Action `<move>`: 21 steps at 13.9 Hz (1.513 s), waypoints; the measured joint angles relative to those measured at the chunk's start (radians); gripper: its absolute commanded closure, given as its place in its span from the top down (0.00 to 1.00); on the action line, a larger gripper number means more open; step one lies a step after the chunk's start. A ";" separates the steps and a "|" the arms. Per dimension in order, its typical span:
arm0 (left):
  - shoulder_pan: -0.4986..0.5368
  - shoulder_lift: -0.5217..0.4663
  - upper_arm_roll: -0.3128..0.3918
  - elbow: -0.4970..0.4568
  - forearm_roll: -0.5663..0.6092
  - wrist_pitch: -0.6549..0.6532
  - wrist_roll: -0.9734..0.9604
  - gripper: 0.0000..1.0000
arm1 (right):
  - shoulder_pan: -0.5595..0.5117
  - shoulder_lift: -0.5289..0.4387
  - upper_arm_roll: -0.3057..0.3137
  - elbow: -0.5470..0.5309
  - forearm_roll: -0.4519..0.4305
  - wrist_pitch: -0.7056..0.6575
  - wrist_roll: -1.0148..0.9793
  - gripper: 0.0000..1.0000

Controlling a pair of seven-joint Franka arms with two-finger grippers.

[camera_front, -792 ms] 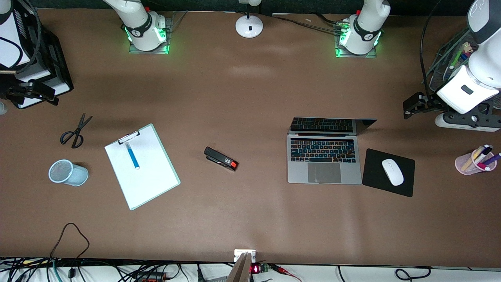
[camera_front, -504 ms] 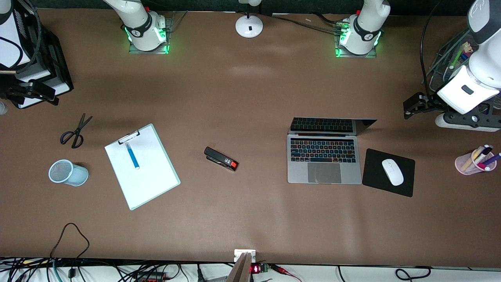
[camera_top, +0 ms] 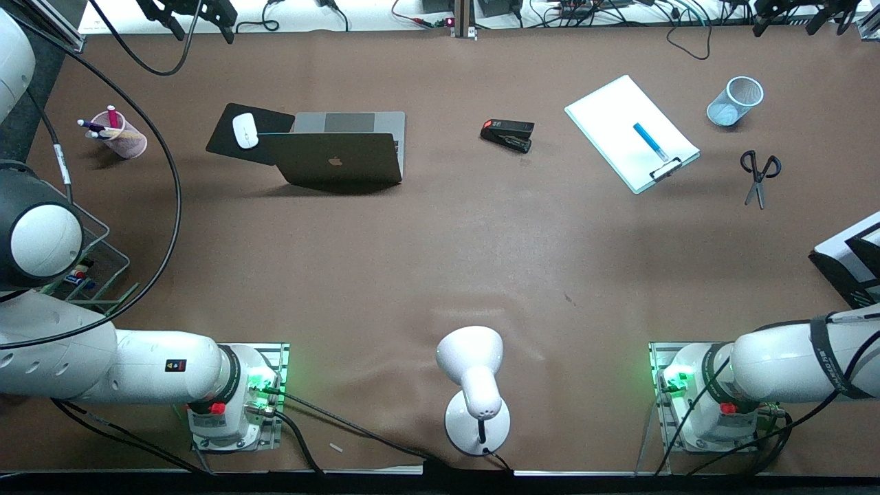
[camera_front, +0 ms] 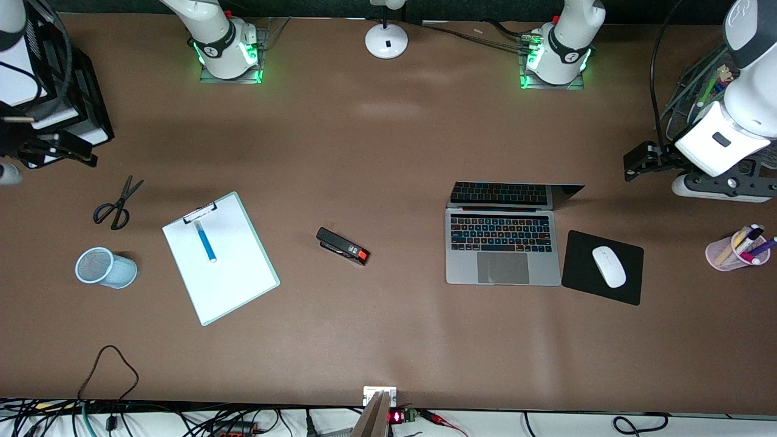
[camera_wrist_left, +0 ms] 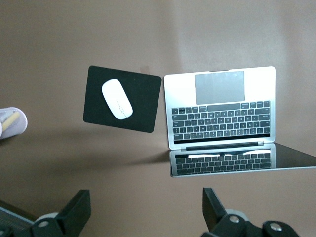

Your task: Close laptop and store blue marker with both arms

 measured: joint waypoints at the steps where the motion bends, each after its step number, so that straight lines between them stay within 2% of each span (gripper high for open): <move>1: 0.000 0.002 0.000 0.000 0.000 -0.004 -0.002 1.00 | 0.000 0.019 0.002 0.000 0.000 0.012 0.000 1.00; 2: 0.000 0.005 0.000 0.000 0.000 -0.006 -0.002 0.98 | 0.000 0.040 0.003 0.000 0.000 0.029 0.000 1.00; 5: 0.000 0.016 0.000 0.000 0.000 -0.012 -0.002 0.51 | 0.005 0.114 0.005 -0.001 0.000 0.104 -0.010 1.00; 6: 0.000 0.021 0.000 0.001 0.000 -0.022 -0.002 0.32 | 0.010 0.145 0.008 -0.002 0.000 0.134 -0.032 1.00; 7: 0.000 0.026 -0.001 0.001 0.000 -0.039 -0.002 0.20 | 0.017 0.180 0.009 -0.002 0.000 0.166 -0.056 1.00; 9: 0.000 0.031 -0.001 0.001 0.000 -0.060 -0.002 0.05 | 0.024 0.256 0.011 -0.004 0.000 0.228 -0.091 1.00; 10: 0.000 0.031 -0.001 0.002 0.000 -0.063 -0.002 0.01 | 0.028 0.292 0.012 -0.004 0.000 0.258 -0.107 1.00; 15: -0.003 0.034 -0.005 0.002 -0.001 -0.080 -0.001 0.01 | 0.050 0.422 0.013 -0.004 0.000 0.387 -0.157 1.00; 18: -0.012 0.038 -0.033 0.001 -0.039 -0.142 -0.019 0.01 | 0.055 0.458 0.013 -0.003 0.000 0.429 -0.218 1.00; 21: -0.016 0.037 -0.067 -0.020 -0.114 -0.168 -0.129 0.01 | 0.069 0.485 0.013 -0.011 0.000 0.487 -0.233 1.00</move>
